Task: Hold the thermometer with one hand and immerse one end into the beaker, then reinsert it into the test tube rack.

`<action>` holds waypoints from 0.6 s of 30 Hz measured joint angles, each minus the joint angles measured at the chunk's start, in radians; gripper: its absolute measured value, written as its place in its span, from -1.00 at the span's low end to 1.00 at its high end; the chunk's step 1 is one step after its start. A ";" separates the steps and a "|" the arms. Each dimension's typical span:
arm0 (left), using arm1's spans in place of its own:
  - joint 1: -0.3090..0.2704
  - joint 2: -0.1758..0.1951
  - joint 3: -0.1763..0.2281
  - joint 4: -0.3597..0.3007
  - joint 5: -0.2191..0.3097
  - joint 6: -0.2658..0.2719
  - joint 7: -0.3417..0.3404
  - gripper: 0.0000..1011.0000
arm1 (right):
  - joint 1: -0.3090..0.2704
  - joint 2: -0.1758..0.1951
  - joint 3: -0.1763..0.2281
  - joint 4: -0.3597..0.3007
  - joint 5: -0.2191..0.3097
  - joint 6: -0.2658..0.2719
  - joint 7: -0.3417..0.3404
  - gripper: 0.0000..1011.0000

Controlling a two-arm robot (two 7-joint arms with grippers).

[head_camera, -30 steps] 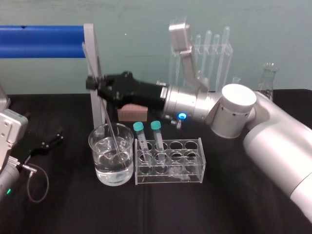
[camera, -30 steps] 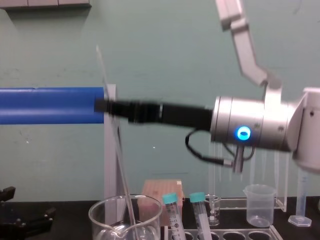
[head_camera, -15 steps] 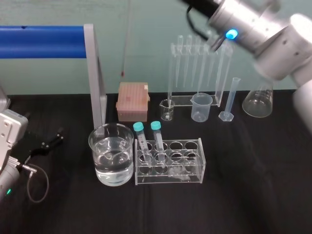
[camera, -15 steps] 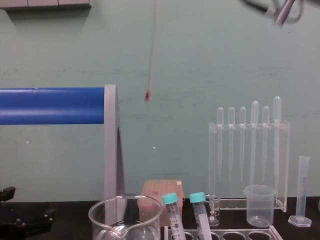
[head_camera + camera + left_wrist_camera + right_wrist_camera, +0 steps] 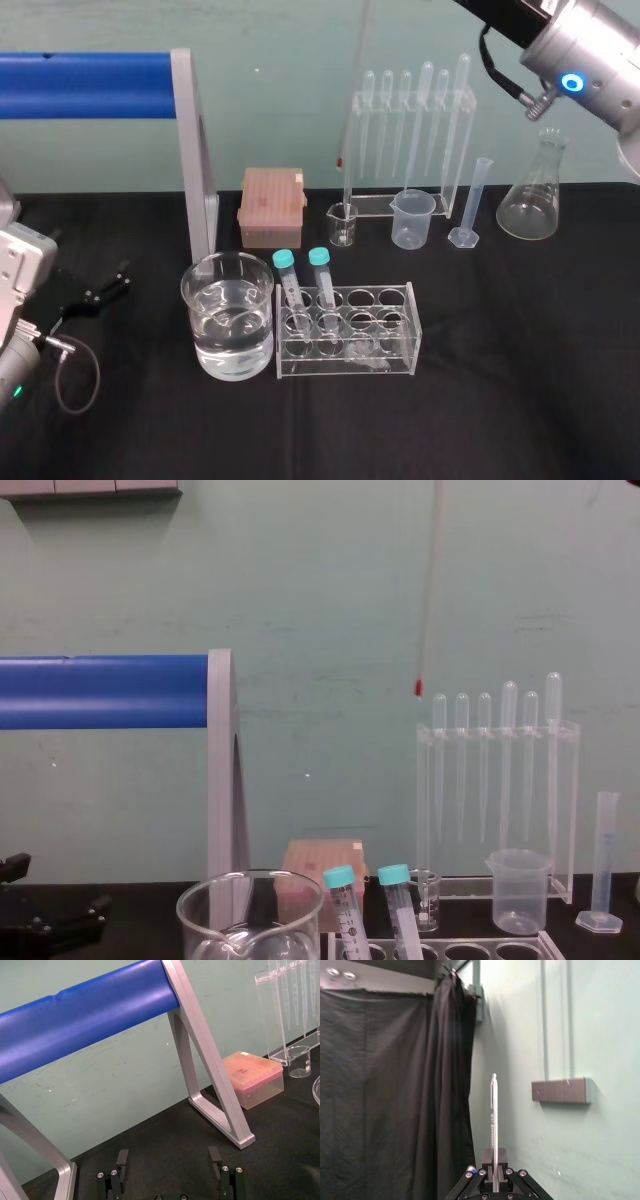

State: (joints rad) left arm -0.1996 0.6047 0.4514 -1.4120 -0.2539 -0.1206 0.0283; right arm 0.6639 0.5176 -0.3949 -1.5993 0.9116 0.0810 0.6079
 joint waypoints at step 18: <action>0.000 0.000 0.000 0.000 0.000 0.000 0.000 0.99 | -0.149 0.052 -0.075 0.070 -0.047 -0.035 -0.023 -0.90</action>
State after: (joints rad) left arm -0.1995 0.6047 0.4514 -1.4120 -0.2539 -0.1205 0.0283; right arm 0.5153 0.5694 -0.4695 -1.5295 0.8643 0.0463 0.5845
